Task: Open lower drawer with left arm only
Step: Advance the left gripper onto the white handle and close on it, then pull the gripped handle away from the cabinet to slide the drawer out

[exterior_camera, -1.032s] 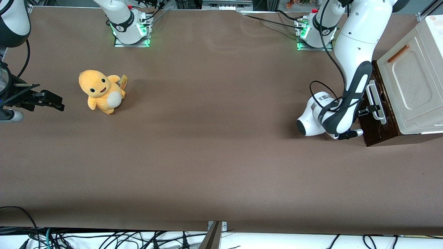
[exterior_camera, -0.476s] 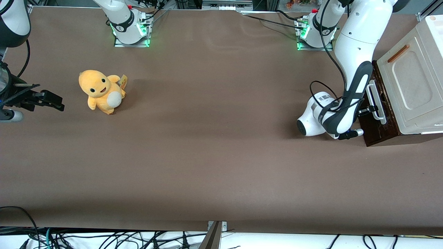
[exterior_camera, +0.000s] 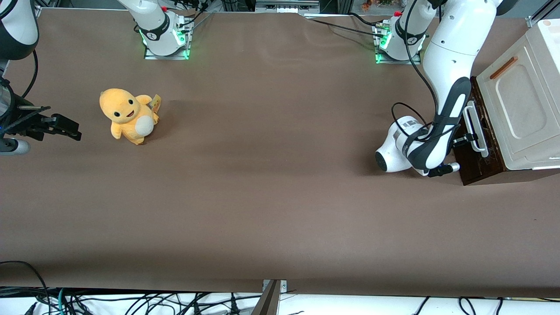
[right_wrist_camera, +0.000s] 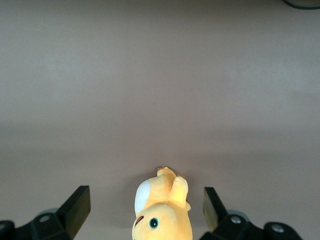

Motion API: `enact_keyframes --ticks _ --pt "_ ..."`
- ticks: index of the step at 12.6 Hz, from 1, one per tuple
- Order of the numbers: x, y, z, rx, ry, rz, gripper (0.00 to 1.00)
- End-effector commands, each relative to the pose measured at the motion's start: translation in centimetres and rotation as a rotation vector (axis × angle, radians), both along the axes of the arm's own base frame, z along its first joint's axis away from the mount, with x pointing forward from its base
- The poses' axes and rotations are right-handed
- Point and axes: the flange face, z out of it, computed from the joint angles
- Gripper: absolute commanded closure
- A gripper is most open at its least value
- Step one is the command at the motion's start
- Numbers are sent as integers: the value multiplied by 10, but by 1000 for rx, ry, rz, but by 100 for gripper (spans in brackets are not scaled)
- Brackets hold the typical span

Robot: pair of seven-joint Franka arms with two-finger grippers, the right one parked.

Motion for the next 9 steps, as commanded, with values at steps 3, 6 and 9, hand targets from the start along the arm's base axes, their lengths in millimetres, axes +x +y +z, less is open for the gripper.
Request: enact_keyframes --ticks 3,6,9 --pt "-3 -9 11 28 18 -21 84" --pt "-5 -24 13 7 14 -10 84" --pt "-8 -34 15 15 19 -17 84"
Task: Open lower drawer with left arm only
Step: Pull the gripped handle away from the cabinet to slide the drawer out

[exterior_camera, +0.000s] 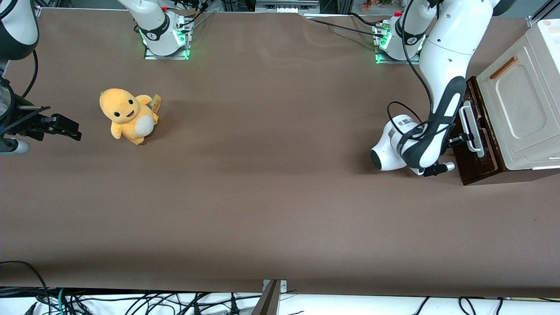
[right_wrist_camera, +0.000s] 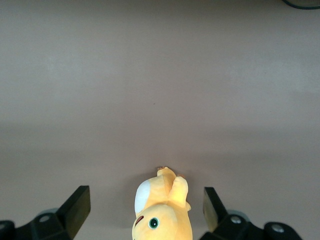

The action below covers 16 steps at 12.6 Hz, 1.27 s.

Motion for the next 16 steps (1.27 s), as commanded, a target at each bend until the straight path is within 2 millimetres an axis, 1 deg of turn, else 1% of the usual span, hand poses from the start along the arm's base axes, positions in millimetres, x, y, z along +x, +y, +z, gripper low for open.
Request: enact_keyframes --ticks 1,5,9,12,13,15,16 --pt "-5 -15 14 14 22 4 84" --pt "-3 -27 17 0 11 -2 84" --pt "-2 -45 20 -35 2 1 84" --pt "-5 -55 22 -35 9 -2 84" --pt "-5 -61 23 -39 9 -8 84" --pt "-6 -64 24 -37 13 -7 84" --pt "-6 -71 26 -49 10 -2 84"
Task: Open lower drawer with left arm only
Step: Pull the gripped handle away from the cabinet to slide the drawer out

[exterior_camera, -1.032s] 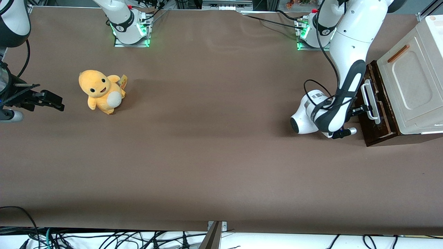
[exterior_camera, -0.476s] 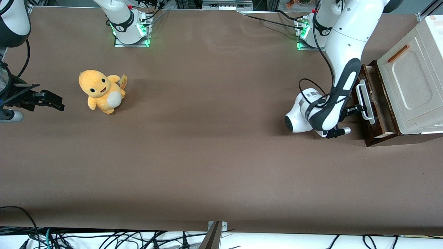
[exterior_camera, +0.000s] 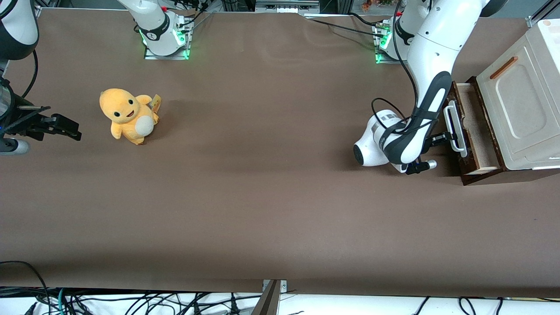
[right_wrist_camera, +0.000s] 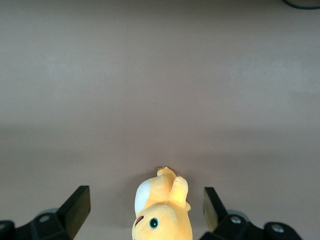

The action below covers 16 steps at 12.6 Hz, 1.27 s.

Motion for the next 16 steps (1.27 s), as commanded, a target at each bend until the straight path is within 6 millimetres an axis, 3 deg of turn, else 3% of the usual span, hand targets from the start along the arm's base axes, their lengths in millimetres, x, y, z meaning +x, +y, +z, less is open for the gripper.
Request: enact_keyframes --ticks 1,13,14,15,16 --pt "-2 -18 18 -11 18 27 84" --pt "1 -29 22 -35 9 46 83" --pt "1 -28 21 -33 9 46 81" --pt "1 -29 21 -34 10 44 70" --pt "1 -29 21 -36 11 45 49"
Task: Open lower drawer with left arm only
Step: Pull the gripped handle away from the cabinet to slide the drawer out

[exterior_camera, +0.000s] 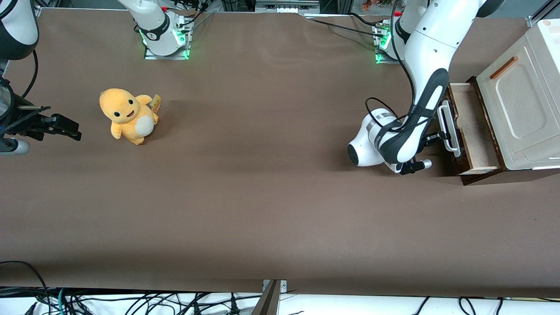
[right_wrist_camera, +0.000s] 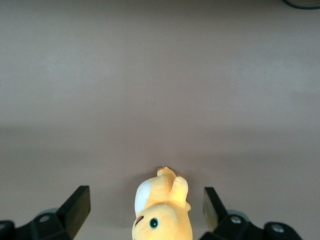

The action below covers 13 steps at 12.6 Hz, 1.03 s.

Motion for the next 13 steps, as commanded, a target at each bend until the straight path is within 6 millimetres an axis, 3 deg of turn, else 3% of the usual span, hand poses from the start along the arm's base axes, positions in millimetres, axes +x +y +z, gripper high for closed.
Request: enact_keyframes --ticks 1,2,5,7,9,13 --pt "-2 -7 11 -2 23 26 36" --pt "-2 -6 10 -2 24 26 28" --pt "-2 -5 10 -3 25 28 22" --pt "-1 -3 8 -8 37 29 12" --pt "2 -5 11 -31 32 39 11" --pt "38 -29 58 -197 20 79 0"
